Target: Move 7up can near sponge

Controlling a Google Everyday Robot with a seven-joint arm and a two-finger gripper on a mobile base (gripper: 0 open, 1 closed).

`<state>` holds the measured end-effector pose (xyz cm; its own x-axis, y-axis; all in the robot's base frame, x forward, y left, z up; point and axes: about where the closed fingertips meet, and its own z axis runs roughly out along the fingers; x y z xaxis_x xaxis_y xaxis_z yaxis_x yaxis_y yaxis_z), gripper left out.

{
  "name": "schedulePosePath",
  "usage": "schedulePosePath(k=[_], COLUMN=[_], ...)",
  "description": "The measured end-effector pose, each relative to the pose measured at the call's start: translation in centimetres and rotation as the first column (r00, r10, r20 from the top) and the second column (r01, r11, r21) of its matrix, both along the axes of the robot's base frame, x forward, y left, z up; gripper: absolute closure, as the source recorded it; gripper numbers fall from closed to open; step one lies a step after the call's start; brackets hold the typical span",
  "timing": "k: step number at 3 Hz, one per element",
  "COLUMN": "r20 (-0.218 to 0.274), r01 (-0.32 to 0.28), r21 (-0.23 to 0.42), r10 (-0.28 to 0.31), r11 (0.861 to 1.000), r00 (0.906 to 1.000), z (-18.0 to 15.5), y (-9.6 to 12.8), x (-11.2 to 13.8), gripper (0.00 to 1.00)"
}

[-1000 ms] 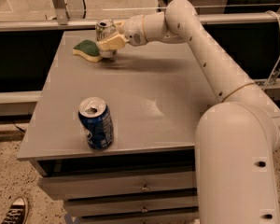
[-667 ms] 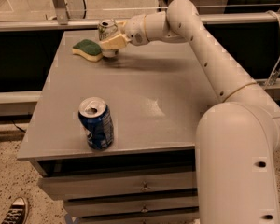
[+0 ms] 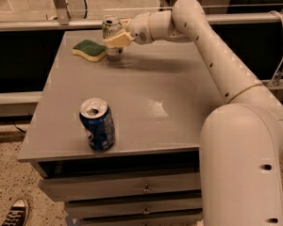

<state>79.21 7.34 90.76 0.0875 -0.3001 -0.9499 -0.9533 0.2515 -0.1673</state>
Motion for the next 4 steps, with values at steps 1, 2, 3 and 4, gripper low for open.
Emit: schedulePosePath(k=[1,2,3,4], r20=[-0.004,-0.031,-0.063,-0.077], r01=[0.005,0.005,0.001,-0.001], r21=[0.004,0.017,0.029,0.034], r10=[-0.005,-0.005,0.001,0.003], r11=[1.0,1.0,1.0,0.999], r00=[1.0,0.9995,0.998,0.9971], z=[0.0,-0.4,-1.2,-1.5], y=[-0.2,-0.2,-0.1,0.0], x=[0.1,0.1,0.0,-0.1], gripper=[1.0,0.84,0.53,0.28])
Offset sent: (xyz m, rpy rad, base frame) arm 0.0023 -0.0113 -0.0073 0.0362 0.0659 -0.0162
